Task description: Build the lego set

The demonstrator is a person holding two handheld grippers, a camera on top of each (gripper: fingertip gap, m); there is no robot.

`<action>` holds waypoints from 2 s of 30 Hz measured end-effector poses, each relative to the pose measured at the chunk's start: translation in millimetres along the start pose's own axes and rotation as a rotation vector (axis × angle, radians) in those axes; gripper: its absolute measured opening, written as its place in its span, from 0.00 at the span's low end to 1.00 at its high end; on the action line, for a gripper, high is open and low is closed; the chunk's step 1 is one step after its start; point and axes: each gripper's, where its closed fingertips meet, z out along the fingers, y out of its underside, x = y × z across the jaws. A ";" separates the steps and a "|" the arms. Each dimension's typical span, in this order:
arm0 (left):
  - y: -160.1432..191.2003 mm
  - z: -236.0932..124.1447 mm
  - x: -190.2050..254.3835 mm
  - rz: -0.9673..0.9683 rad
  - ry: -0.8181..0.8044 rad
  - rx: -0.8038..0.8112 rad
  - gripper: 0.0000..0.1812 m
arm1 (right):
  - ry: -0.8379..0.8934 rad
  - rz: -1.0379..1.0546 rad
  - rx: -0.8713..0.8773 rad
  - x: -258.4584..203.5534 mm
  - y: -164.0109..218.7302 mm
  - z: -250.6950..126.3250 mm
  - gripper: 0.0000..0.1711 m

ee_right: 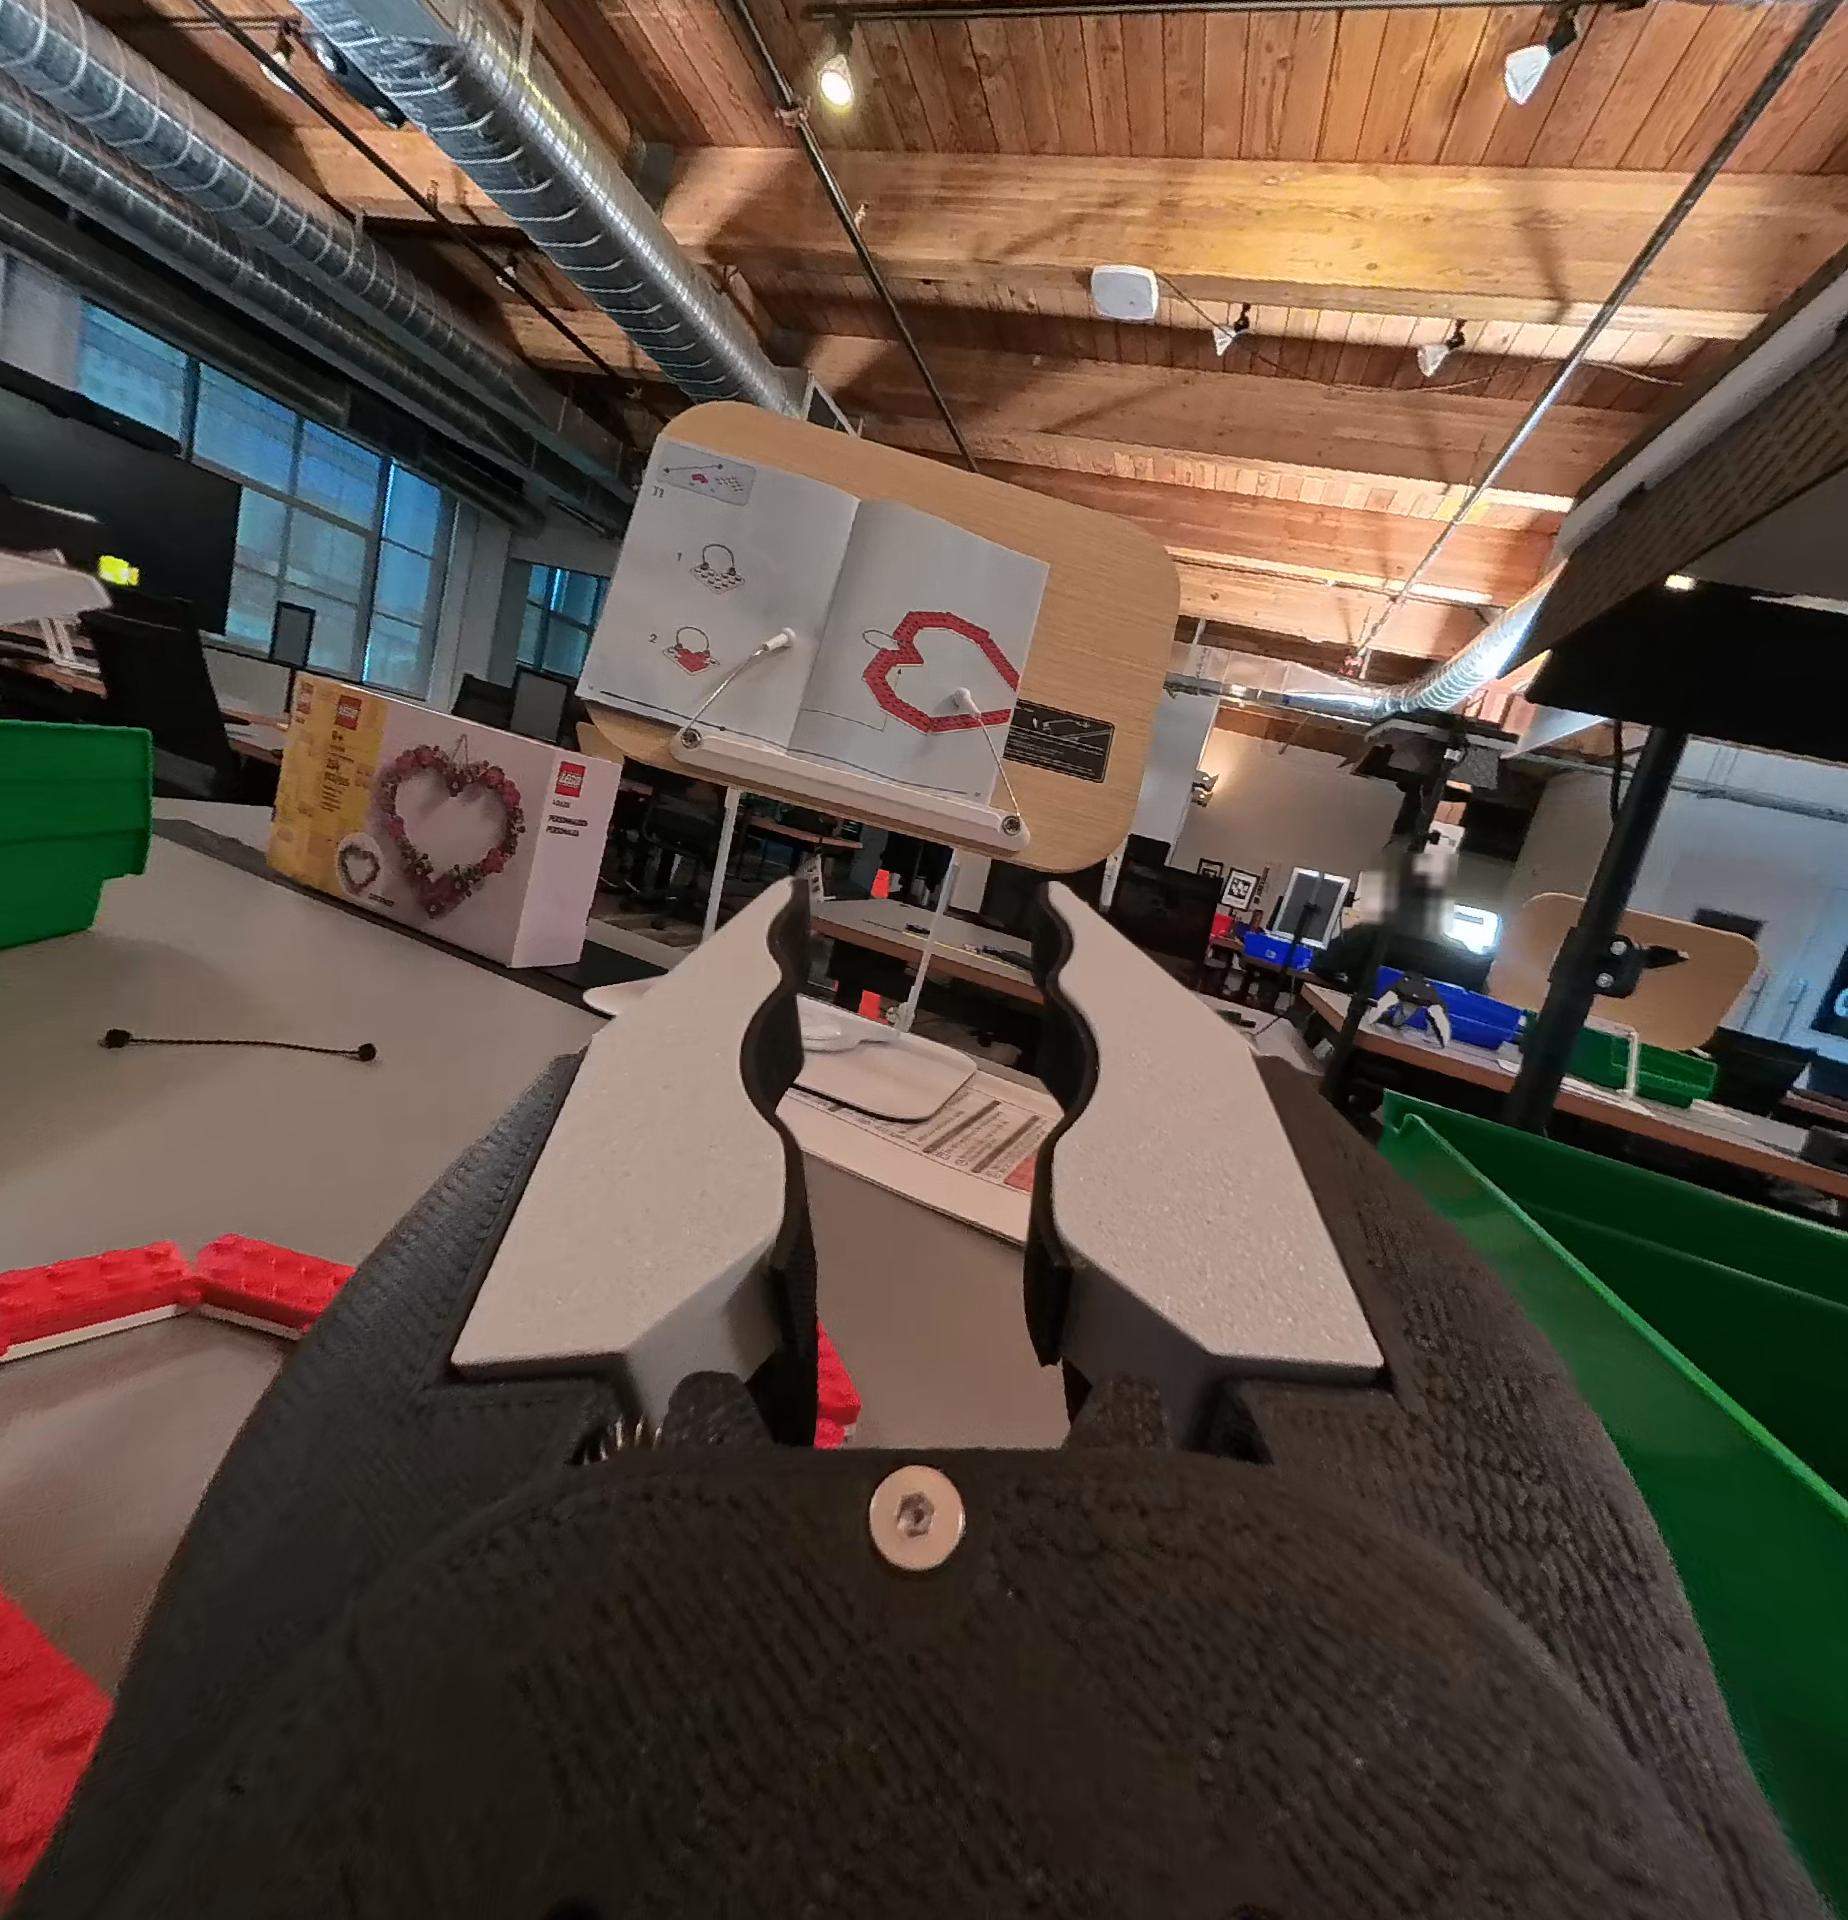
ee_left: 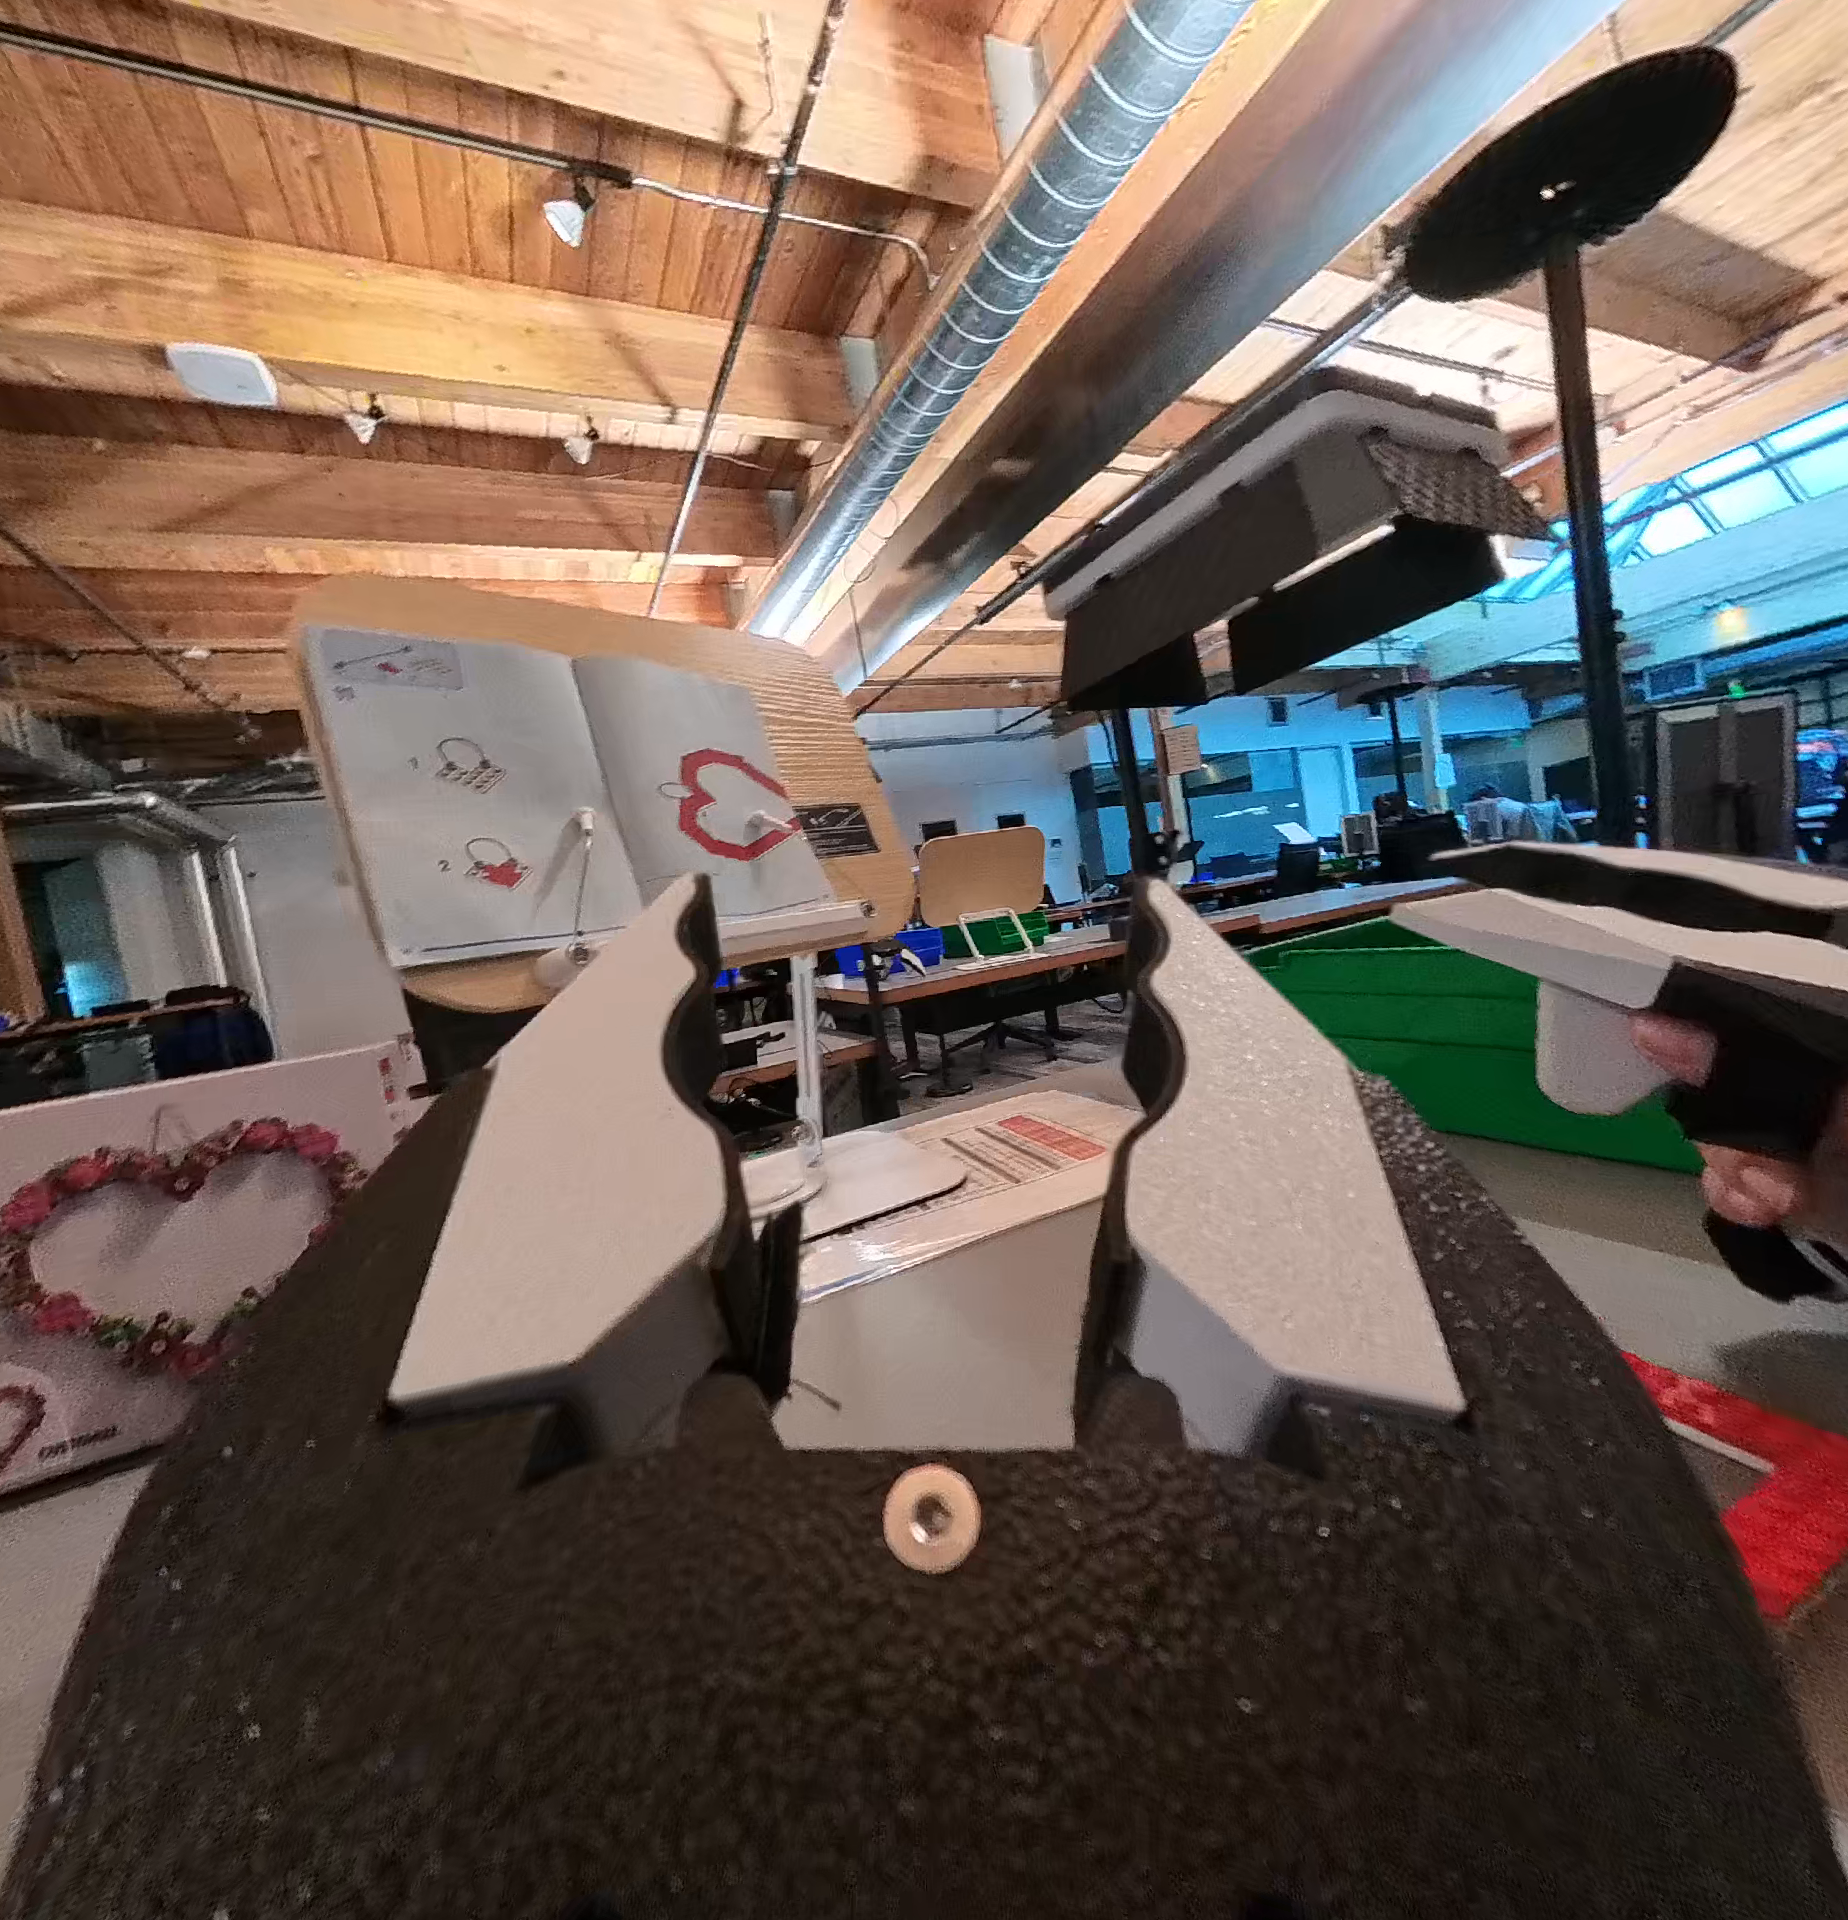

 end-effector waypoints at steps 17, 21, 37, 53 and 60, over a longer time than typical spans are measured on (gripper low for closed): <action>5.6 -0.7 8.7 -0.007 0.032 -0.025 0.41 | 0.005 -0.009 0.005 1.0 -1.2 -0.9 0.24; 6.9 0.4 5.9 0.002 0.022 -0.027 0.41 | 0.002 -0.021 0.003 -0.3 0.0 0.9 0.24; 8.0 1.0 -4.0 -0.026 -0.012 -0.031 0.41 | 0.008 -0.034 -0.011 1.8 3.4 1.6 0.24; -9.9 -6.3 6.7 0.109 0.073 -0.041 0.40 | 0.031 -0.014 -0.006 5.6 2.7 1.2 0.24; -0.4 -5.6 9.8 0.097 0.091 -0.067 0.39 | 0.034 -0.014 -0.002 6.0 1.3 -0.4 0.23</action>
